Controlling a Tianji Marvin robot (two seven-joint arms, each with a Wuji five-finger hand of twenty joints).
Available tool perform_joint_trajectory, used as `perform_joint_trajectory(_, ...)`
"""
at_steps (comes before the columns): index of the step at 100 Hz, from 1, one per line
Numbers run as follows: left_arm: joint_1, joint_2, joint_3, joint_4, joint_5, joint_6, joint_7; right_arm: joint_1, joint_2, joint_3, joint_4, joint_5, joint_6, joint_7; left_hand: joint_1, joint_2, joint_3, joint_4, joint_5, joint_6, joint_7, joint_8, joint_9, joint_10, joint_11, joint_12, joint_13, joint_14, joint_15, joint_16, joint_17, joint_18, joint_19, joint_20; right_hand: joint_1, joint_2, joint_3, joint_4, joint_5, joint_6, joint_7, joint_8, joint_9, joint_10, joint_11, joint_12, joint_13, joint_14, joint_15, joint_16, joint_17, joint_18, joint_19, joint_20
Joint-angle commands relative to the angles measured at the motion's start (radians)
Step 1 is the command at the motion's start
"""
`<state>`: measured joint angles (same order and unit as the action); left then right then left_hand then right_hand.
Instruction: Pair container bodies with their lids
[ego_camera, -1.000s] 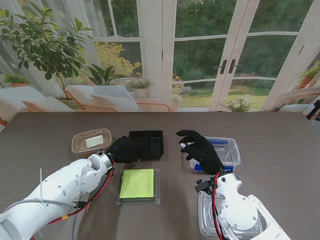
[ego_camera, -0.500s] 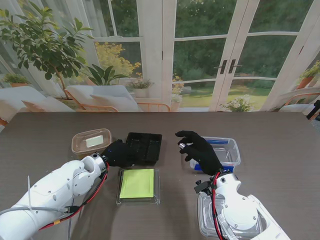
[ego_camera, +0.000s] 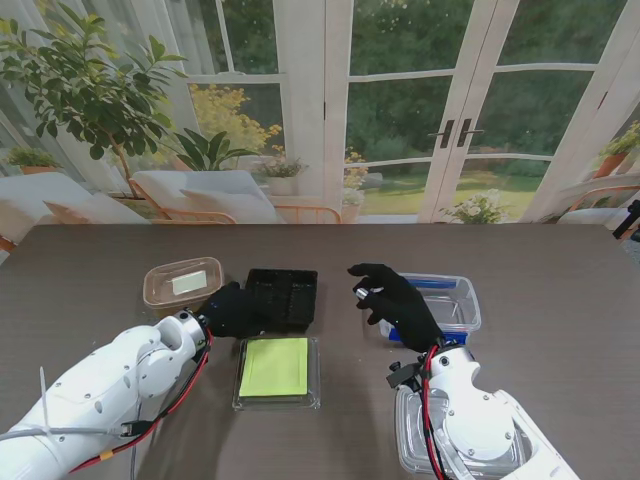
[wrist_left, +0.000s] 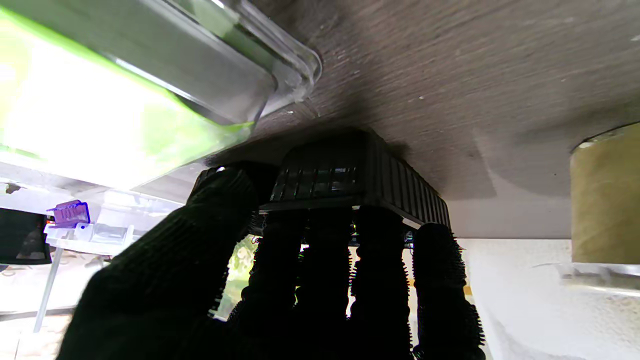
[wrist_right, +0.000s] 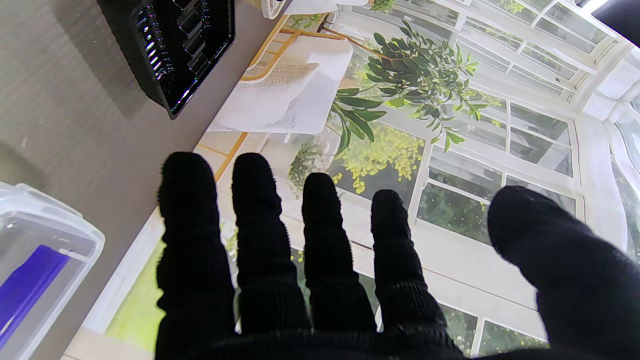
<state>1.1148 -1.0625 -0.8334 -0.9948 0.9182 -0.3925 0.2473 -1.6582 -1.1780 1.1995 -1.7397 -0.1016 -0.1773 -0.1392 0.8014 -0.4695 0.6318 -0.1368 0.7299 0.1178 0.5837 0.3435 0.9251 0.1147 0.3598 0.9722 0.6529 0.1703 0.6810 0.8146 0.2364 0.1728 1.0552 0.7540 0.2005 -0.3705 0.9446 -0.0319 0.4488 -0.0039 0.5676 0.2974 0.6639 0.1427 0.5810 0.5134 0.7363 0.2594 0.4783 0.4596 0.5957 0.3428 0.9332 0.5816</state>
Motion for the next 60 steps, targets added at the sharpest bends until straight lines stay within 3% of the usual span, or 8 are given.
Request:
perform_joint_trajectory(1,0.006,0.000,-0.004,-0.013,0.002,-0.004,-0.020,-0.005,-0.002,-0.003,-0.002,0.000,0.002,0.014,-0.023,0.022,-0.001,0.004,0.002,0.000,-0.021,0.003,-0.019,-0.004,0.003,-0.029,0.019,0.000,-0.003,0.004,-0.018,-0.002,-0.013,0.008,0.016,0.026,-0.018,-0.028,0.001,-0.003,0.000,-0.010,0.020,0.010,-0.020,-0.013,0.015,0.008,0.009,0.008,-0.364,0.011,-0.012,0.020)
perform_joint_trajectory(18,0.024,0.005,-0.027,-0.036,0.012,-0.003,-0.038,-0.004,-0.001,-0.003,-0.002,0.001,0.004,0.018,-0.033,0.031,0.000,0.012,0.000,0.003,-0.038,0.009,-0.022,-0.002,0.001,-0.112,0.015,0.001,-0.008,0.001,-0.020,-0.004,-0.016,0.008,0.017,0.027,-0.019,-0.028,0.001,-0.004,0.000,-0.011,0.022,0.012,-0.020,-0.013,0.015,0.010,0.009,0.007,-0.365,0.011,-0.012,0.021)
perform_joint_trajectory(51,0.054,0.016,-0.068,-0.078,0.047,0.002,-0.059,-0.003,0.000,-0.003,-0.001,0.003,0.006,0.023,-0.038,0.037,-0.004,0.012,-0.005,0.001,-0.044,0.012,-0.030,-0.004,0.000,-0.145,0.009,-0.004,-0.027,-0.009,-0.024,-0.007,-0.026,0.004,0.019,0.027,-0.020,-0.028,0.001,-0.003,-0.001,-0.012,0.021,0.012,-0.020,-0.013,0.015,0.010,0.009,0.008,-0.367,0.010,-0.014,0.021)
perform_joint_trajectory(60,0.059,0.017,-0.074,-0.084,0.055,0.004,-0.058,-0.002,0.000,-0.004,0.000,0.003,0.004,0.025,-0.068,0.058,0.012,0.036,-0.013,0.016,-0.079,-0.001,-0.041,-0.002,-0.007,-0.177,-0.001,-0.003,-0.058,-0.030,-0.035,-0.007,-0.059,-0.013,0.018,0.028,-0.021,-0.028,0.001,-0.003,-0.002,-0.012,0.022,0.012,-0.021,-0.013,0.016,0.010,0.009,0.007,-0.367,0.011,-0.015,0.021)
